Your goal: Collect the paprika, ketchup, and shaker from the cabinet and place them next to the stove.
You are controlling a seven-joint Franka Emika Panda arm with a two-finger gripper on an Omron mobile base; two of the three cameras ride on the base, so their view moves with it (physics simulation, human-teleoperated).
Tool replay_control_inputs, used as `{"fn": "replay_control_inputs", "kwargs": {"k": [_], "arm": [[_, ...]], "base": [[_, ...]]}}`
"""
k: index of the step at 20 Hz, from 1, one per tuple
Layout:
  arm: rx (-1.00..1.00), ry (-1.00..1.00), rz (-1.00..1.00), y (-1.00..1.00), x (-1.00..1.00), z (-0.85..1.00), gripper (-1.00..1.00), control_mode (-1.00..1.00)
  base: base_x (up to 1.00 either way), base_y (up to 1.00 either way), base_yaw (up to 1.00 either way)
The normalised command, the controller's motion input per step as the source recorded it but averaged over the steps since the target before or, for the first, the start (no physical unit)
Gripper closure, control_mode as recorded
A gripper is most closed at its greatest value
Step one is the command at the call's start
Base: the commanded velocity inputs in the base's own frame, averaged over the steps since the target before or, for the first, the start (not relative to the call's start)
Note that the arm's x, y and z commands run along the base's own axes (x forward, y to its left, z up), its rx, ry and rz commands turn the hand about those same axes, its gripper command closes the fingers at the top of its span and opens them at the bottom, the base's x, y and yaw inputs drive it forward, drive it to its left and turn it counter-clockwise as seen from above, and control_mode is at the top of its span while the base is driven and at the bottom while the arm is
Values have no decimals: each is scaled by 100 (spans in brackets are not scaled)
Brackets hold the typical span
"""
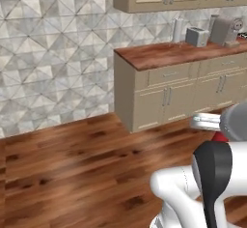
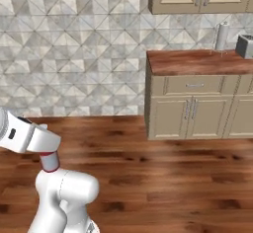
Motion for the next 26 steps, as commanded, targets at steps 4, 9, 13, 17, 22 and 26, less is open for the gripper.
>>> {"fn": "replay_control_inputs", "kwargs": {"k": [4, 9, 13, 17, 22, 26], "arm": [[0, 0, 0, 0, 0, 0, 100, 100], [0, 0, 0, 0, 0, 0, 100, 100], [0, 0, 0, 0, 0, 0, 100, 100], [0, 0, 0, 0, 0, 0, 100, 100], [0, 0, 0, 0, 0, 0, 100, 100], [0, 0, 0, 0, 0, 0, 100, 100]], "base": [[53, -41, -32], [61, -32, -29], [71, -17, -28], [76, -16, -26], [82, -17, -23], [73, -48, -13]]}}
